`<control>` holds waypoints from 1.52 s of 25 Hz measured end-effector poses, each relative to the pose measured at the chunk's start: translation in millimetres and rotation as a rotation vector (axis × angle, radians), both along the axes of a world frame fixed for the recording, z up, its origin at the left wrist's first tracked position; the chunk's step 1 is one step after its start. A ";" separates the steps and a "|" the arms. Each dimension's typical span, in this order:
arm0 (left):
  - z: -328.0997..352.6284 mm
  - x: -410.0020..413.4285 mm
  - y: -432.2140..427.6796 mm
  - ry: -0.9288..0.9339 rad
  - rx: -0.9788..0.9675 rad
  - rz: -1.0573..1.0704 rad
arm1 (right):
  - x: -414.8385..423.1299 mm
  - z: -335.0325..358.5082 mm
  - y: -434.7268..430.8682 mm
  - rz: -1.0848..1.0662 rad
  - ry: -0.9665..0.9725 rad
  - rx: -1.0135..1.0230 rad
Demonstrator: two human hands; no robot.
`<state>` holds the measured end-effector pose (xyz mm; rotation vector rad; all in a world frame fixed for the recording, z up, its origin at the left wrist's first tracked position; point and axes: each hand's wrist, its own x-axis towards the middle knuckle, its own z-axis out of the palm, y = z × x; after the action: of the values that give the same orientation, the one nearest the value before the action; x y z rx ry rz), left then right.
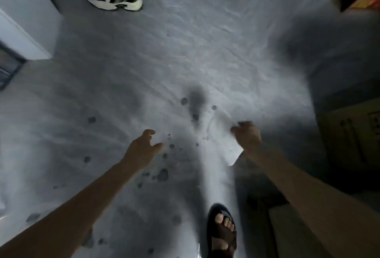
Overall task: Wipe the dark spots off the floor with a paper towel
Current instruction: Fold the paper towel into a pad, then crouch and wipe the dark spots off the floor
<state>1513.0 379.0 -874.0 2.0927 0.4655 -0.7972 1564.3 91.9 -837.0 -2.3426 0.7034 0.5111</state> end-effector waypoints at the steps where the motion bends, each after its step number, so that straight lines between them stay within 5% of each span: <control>1: -21.5 12.1 -8.6 -0.017 -0.001 -0.050 | 21.0 -11.6 -26.4 0.046 -0.119 -0.192; 5: -113.9 64.3 -54.1 -0.147 0.101 -0.268 | 67.5 -92.0 -109.3 0.047 -0.455 -0.435; 11: -209.9 92.6 -78.3 -0.334 0.407 -0.441 | 46.7 -241.4 -175.5 0.208 -0.363 -0.416; 19: -207.7 94.8 -83.5 -0.333 0.444 -0.386 | 89.3 -266.2 -169.0 -0.012 -0.322 -0.436; 23: -205.7 100.3 -79.9 -0.312 0.433 -0.440 | 103.1 -287.5 -92.6 -0.174 -0.350 -0.366; 25: -202.5 101.3 -76.4 -0.305 0.419 -0.434 | 99.3 -296.5 -30.1 -0.013 -0.448 -0.294; 28: -198.0 105.6 -72.8 -0.308 0.406 -0.431 | 74.5 -300.0 46.3 0.641 -0.573 -0.240; 32: -196.7 109.1 -67.1 -0.277 0.376 -0.448 | 92.3 -298.5 6.3 1.015 -0.688 -0.267; 38: -198.9 107.1 -66.7 -0.283 0.386 -0.496 | 141.1 -279.1 -147.9 0.274 -0.392 -0.503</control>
<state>1620.2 312.3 -1072.9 2.6869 -0.0719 -0.7021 1705.4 -56.0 -1116.2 -2.9137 0.3511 -0.0346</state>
